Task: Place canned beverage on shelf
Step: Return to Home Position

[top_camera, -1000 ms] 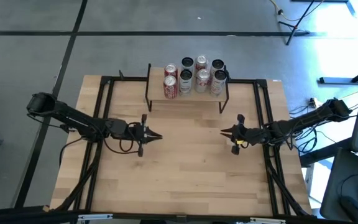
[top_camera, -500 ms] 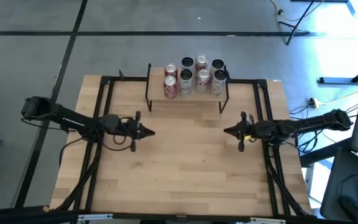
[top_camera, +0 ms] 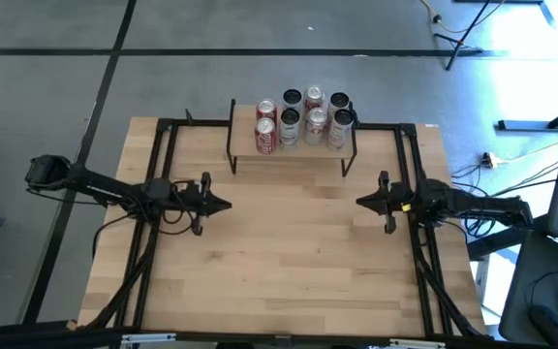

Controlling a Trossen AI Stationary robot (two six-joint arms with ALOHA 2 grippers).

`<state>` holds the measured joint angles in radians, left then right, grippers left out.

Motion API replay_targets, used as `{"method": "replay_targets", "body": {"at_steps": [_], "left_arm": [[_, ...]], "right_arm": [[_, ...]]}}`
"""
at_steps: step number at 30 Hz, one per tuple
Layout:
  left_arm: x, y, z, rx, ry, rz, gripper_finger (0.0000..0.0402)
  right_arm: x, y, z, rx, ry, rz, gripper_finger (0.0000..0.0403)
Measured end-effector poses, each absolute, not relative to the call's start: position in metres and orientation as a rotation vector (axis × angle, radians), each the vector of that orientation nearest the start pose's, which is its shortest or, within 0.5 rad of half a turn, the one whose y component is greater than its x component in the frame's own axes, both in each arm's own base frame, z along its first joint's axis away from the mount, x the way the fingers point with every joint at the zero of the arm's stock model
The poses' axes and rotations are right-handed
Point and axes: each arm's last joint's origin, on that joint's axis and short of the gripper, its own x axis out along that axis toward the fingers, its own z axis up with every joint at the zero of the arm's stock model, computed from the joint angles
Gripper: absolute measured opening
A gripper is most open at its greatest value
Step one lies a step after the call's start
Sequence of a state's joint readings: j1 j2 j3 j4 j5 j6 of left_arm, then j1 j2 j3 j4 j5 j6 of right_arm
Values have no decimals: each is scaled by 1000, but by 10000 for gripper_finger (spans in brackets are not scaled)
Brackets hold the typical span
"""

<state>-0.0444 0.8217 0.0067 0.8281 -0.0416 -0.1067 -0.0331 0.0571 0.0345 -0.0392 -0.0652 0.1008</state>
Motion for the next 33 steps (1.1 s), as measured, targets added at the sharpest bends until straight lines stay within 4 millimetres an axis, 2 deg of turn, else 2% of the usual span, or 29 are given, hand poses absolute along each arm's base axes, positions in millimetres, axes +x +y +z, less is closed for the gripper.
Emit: {"method": "replay_targets", "body": {"at_steps": [8,13,19,26,33], "left_arm": [[142,-8,165,-139,-13,-101,5],[131,-3,168,-151,-9,-68,5],[113,3,168,-162,-5,63,5],[97,4,168,-195,-26,58,5],[98,3,167,-189,-14,34,5]], "right_arm": [[97,-2,170,107,25,69,10],[97,-2,170,105,26,49,10],[97,-3,170,77,26,10,10],[97,-5,169,74,29,-46,10],[97,-5,169,74,38,-44,10]]}}
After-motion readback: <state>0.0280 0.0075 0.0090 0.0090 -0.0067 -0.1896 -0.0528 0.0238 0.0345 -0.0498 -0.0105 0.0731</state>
